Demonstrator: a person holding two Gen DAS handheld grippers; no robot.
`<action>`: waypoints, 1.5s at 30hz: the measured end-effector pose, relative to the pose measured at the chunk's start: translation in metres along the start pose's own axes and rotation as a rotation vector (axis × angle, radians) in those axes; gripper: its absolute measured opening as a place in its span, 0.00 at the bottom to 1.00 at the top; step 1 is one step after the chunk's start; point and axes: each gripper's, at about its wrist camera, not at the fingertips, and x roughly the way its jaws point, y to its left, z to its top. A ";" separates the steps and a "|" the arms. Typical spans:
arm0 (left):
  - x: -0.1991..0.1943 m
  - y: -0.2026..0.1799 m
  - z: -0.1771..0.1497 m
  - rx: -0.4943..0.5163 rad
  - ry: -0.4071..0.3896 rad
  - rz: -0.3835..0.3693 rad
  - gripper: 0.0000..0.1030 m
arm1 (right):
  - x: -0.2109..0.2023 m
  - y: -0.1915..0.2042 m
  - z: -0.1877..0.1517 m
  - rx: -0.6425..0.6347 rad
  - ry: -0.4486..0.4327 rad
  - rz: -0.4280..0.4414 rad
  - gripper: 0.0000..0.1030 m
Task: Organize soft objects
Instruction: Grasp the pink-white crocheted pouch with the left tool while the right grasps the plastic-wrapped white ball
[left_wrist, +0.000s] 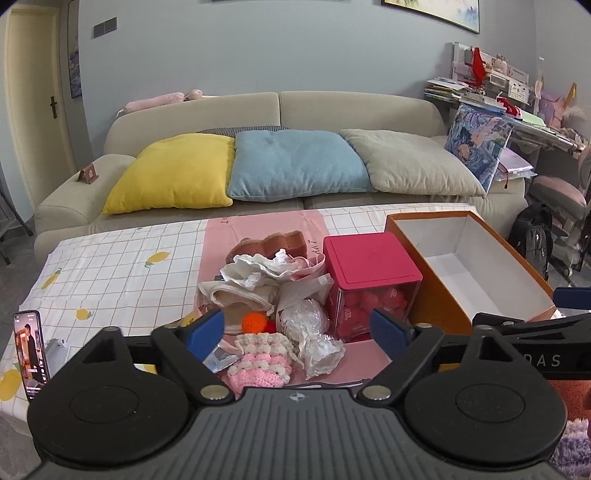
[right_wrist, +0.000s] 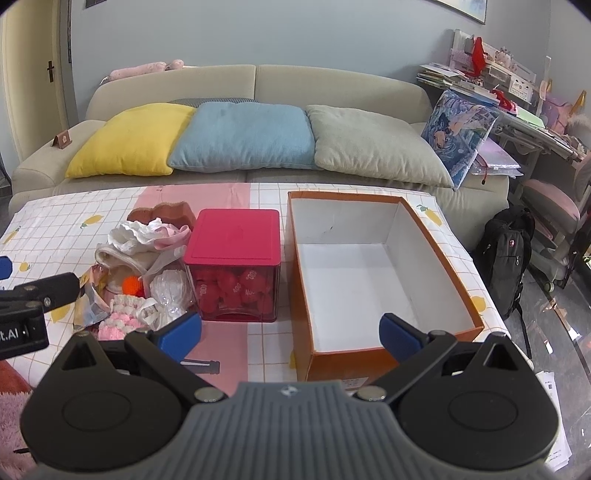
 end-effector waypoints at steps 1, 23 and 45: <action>0.000 0.001 0.000 0.000 -0.002 -0.007 0.92 | 0.001 0.001 0.000 -0.003 0.003 -0.001 0.97; 0.069 0.080 -0.031 -0.164 0.223 -0.144 0.56 | 0.074 0.052 0.010 -0.168 0.041 0.328 0.55; 0.156 0.072 -0.059 -0.050 0.328 -0.104 0.78 | 0.215 0.109 0.002 -0.092 0.280 0.403 0.55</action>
